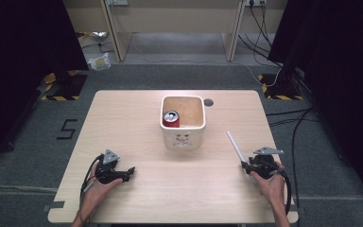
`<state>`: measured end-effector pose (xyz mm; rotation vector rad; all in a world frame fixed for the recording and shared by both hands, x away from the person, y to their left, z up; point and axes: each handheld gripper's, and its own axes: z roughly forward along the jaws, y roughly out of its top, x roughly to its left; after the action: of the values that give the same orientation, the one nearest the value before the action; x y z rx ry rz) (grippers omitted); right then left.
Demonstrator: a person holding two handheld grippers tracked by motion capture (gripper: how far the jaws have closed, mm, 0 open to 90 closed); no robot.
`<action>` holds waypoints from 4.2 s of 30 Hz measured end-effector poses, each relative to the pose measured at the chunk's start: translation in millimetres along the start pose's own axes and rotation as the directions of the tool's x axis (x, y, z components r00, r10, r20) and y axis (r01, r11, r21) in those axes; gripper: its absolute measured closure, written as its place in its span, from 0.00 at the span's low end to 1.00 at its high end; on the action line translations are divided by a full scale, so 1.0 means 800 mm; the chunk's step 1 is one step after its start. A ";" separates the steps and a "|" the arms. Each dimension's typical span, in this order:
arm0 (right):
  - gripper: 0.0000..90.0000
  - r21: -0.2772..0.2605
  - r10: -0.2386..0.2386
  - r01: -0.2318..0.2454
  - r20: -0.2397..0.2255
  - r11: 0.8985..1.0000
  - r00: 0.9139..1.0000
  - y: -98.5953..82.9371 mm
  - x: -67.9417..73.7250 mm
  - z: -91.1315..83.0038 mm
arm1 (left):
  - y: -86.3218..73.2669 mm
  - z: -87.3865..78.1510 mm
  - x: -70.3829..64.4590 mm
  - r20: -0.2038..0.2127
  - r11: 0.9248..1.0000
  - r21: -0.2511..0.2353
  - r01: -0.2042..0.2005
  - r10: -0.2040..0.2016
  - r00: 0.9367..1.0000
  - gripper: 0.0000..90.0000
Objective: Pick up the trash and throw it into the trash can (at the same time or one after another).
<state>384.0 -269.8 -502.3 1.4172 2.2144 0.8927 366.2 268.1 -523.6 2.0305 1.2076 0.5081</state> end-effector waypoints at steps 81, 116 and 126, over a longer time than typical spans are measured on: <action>0.88 -0.346 -0.150 0.110 -0.092 0.932 0.984 0.213 0.063 -0.064 | 0.000 0.000 0.000 -0.001 1.000 0.000 -0.001 0.001 1.000 0.15; 0.88 -0.298 -0.206 0.136 -0.214 0.945 0.955 0.286 0.145 0.024 | 0.000 0.000 0.000 0.000 1.000 0.000 0.000 0.000 1.000 0.15; 0.88 -0.258 -0.201 0.142 -0.218 0.956 0.955 0.289 0.152 0.044 | 0.000 0.000 0.000 0.000 1.000 0.000 -0.002 0.002 1.000 0.15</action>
<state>508.4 -80.6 -367.3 1.0323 2.2649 1.2787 366.3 268.2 -523.5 2.0318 1.2061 0.5093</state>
